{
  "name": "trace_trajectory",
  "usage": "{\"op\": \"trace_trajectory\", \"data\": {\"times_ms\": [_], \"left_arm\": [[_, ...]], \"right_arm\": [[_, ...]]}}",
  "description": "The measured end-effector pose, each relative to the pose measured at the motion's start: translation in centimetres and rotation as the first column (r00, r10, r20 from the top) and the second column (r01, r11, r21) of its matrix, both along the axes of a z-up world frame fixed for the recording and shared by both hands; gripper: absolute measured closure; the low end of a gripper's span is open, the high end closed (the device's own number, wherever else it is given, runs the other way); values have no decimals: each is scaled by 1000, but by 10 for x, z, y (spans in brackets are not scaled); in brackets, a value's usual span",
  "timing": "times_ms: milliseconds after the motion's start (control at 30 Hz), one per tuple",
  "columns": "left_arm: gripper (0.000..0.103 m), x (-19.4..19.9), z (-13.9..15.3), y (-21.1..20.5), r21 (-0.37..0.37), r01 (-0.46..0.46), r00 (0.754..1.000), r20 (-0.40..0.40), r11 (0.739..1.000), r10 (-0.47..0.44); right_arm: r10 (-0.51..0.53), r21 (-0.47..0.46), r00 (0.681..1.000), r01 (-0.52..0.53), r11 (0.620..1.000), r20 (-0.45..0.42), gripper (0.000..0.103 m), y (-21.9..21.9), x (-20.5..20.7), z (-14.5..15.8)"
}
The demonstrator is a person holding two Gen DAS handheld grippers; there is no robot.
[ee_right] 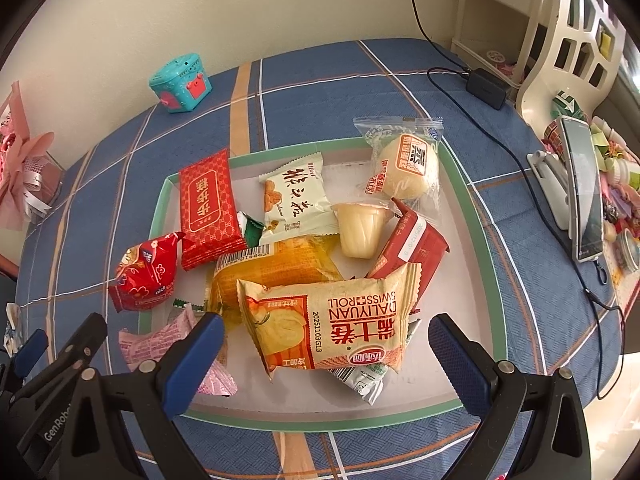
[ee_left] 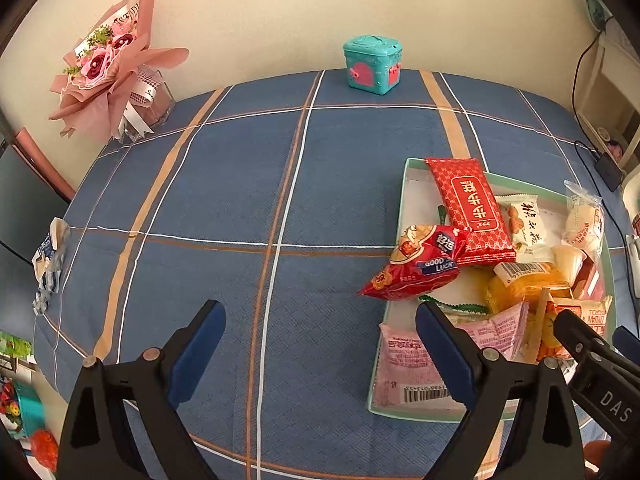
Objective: Organize snacks
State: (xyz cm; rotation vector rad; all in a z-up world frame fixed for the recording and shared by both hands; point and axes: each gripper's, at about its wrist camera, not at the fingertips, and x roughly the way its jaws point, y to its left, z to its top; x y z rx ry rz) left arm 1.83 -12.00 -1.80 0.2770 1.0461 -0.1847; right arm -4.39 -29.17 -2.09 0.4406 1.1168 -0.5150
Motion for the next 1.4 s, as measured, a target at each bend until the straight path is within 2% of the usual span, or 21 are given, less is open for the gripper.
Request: {"op": "trace_trajectory", "data": {"times_ms": [567, 1000, 1200, 1300, 1400], "left_arm": [[7, 0, 6, 30, -84, 17, 997, 72, 996, -11], [7, -18, 13, 53, -69, 45, 998, 38, 997, -43], [7, -31, 13, 71, -70, 27, 999, 23, 997, -25], [7, -36, 13, 79, -48, 5, 1000, 30, 999, -3], [7, -37, 17, 89, -61, -20, 999, 40, 998, 22]], "right_arm": [[-28, -33, 997, 30, 999, 66, 0, 14, -12, 18], [44, -61, 995, -39, 997, 91, 0, 48, -24, 25], [72, -67, 992, -65, 996, 103, 0, 62, -28, 27], [84, -75, 990, -76, 994, 111, 0, 67, -30, 29], [97, -86, 988, -87, 992, 122, 0, 73, -30, 33]]}}
